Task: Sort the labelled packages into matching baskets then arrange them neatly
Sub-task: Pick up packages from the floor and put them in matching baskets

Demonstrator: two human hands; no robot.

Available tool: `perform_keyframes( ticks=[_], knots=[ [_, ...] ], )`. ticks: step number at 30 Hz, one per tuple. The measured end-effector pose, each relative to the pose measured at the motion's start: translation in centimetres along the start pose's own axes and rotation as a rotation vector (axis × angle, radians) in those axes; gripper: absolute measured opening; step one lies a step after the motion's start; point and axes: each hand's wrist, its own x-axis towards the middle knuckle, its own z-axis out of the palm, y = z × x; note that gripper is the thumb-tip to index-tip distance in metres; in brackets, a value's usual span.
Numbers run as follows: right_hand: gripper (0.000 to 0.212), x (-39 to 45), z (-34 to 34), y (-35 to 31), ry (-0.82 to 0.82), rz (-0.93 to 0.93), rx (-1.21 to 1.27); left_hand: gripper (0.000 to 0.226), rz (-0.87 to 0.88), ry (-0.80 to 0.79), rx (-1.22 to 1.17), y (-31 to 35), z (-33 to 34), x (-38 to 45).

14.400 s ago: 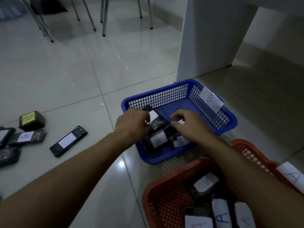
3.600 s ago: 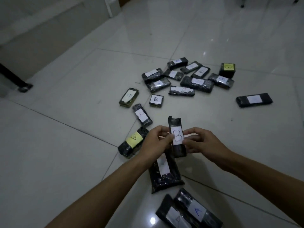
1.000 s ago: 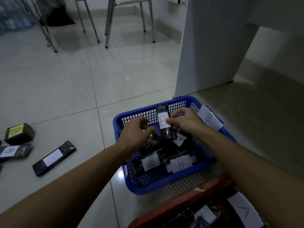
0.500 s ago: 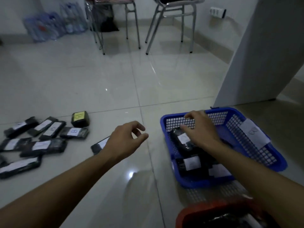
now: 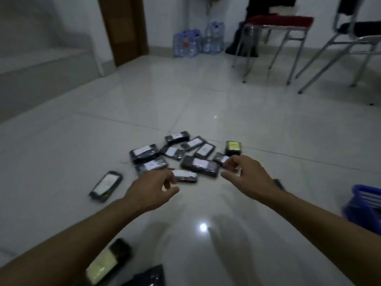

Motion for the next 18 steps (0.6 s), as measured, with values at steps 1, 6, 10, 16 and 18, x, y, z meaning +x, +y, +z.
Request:
perform_keyframes(
  ticks=[1,6,10,16,18],
  knots=[
    [0.018,0.9,1.8,-2.1,-0.012,-0.021,-0.006,0.018,-0.032,0.006,0.012,-2.7,-0.4,-1.2],
    [0.024,3.8,10.5,-11.0,-0.074,-0.093,-0.060,0.032,-0.166,0.016,0.052,-11.9,-0.2,-6.1],
    [0.038,5.5,15.7,-13.6,-0.127,-0.189,-0.179,0.038,-0.202,0.121,0.054,-15.2,0.8,-6.8],
    [0.074,7.9,22.0,-15.5,-0.306,-0.194,-0.381,0.050,-0.313,0.209,0.125,-19.7,1.9,-5.5],
    [0.084,8.4,23.0,-15.3,-0.327,-0.193,-0.486,0.056,-0.376,0.251,0.102,-20.6,2.3,-4.1]
  ],
)
